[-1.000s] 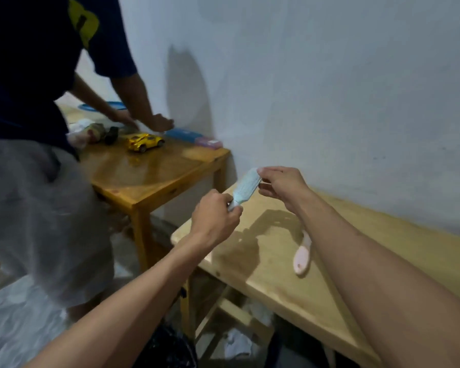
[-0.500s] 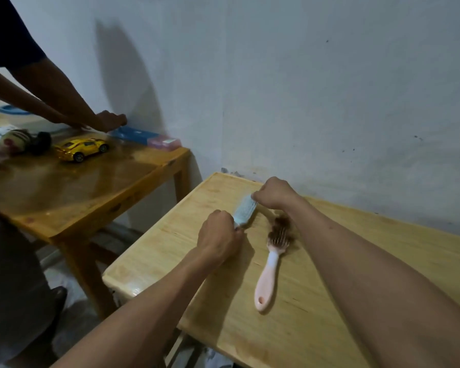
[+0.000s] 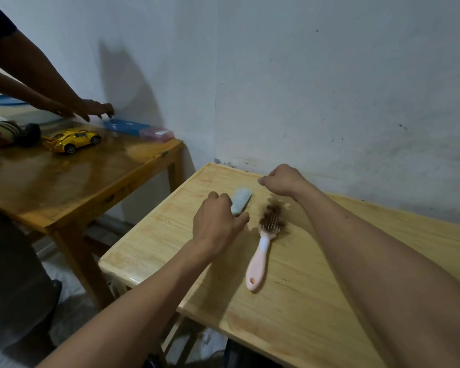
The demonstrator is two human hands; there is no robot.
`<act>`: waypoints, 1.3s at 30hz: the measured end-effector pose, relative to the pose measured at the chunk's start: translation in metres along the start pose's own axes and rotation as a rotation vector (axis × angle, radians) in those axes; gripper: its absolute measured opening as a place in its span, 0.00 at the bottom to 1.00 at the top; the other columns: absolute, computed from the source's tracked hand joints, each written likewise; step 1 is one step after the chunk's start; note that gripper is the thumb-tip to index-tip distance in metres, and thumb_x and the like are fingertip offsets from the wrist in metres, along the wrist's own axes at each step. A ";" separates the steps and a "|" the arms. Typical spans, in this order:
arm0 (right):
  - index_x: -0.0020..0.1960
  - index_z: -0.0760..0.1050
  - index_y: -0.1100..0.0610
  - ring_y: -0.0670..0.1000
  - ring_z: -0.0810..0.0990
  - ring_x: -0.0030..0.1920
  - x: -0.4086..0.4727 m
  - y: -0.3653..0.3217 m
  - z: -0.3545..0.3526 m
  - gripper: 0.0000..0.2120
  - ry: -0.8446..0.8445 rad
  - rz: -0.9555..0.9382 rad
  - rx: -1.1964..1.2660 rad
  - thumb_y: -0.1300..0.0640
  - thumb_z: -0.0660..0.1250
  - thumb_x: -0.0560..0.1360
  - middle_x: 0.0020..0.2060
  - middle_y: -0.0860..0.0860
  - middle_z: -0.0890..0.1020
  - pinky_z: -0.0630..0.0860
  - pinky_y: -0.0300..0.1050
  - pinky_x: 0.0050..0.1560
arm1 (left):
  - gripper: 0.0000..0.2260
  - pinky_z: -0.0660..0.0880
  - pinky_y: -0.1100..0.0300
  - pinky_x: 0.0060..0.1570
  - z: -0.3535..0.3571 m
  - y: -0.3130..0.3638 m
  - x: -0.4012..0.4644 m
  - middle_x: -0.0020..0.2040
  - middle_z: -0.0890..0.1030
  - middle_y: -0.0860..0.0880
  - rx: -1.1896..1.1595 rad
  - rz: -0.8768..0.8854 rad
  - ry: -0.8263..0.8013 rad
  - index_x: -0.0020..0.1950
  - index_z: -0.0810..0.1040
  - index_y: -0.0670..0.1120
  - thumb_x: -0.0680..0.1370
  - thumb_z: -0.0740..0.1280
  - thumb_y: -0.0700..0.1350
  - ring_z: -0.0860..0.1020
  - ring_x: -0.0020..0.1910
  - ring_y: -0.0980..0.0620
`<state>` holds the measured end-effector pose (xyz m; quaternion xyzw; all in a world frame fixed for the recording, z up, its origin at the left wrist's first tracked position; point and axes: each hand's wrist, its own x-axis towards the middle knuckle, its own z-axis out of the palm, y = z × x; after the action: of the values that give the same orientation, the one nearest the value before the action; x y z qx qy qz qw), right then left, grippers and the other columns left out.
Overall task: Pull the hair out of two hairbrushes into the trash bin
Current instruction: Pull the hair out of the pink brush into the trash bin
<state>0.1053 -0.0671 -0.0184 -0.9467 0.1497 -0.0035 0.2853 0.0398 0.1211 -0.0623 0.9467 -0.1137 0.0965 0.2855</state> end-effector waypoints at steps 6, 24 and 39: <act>0.47 0.77 0.62 0.60 0.86 0.43 -0.034 0.011 -0.004 0.20 -0.174 0.179 -0.019 0.44 0.74 0.74 0.47 0.58 0.83 0.85 0.54 0.48 | 0.19 0.69 0.53 0.41 0.013 0.040 -0.037 0.48 0.82 0.43 0.109 0.066 -0.218 0.45 0.77 0.43 0.80 0.68 0.59 0.81 0.50 0.41; 0.42 0.85 0.60 0.53 0.88 0.33 -0.110 -0.135 -0.002 0.12 -0.063 -0.209 0.200 0.52 0.75 0.64 0.36 0.54 0.88 0.86 0.47 0.42 | 0.16 0.72 0.58 0.27 -0.089 -0.014 -0.058 0.40 0.79 0.44 -0.957 -0.332 -0.161 0.55 0.80 0.41 0.76 0.70 0.52 0.74 0.25 0.50; 0.54 0.86 0.59 0.53 0.88 0.43 -0.198 -0.247 0.209 0.10 -0.677 -0.521 -0.010 0.55 0.74 0.76 0.47 0.56 0.87 0.82 0.39 0.32 | 0.14 0.68 0.52 0.31 -0.103 -0.229 -0.216 0.27 0.74 0.48 -0.887 -0.746 0.264 0.46 0.76 0.43 0.79 0.68 0.54 0.73 0.25 0.48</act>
<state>0.0053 0.2974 -0.0443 -0.9019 -0.1969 0.2364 0.3033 -0.1167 0.3994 -0.1502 0.6929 0.2338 0.0498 0.6802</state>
